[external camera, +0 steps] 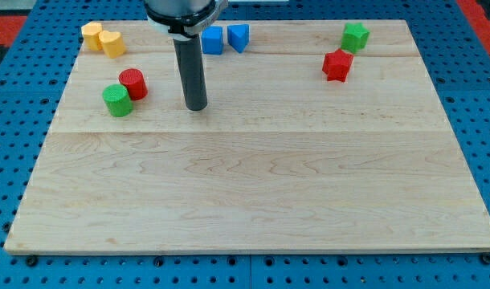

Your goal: Slightly push the red star towards the center of the board

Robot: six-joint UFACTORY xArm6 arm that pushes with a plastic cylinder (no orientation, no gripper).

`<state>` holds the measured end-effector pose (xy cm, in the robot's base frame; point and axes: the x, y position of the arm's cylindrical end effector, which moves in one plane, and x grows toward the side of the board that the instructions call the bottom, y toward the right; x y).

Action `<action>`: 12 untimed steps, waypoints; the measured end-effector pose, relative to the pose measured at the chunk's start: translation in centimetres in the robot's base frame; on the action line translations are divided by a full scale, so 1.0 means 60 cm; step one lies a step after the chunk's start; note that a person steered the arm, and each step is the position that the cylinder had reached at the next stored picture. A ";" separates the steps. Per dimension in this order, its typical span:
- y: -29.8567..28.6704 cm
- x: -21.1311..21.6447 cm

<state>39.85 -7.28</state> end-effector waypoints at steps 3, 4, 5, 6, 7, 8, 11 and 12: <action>0.240 0.005; 0.271 0.005; 0.307 0.005; 0.386 -0.009; 0.431 -0.019; 0.432 -0.021; 0.439 -0.016; 0.439 -0.016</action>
<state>38.90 19.09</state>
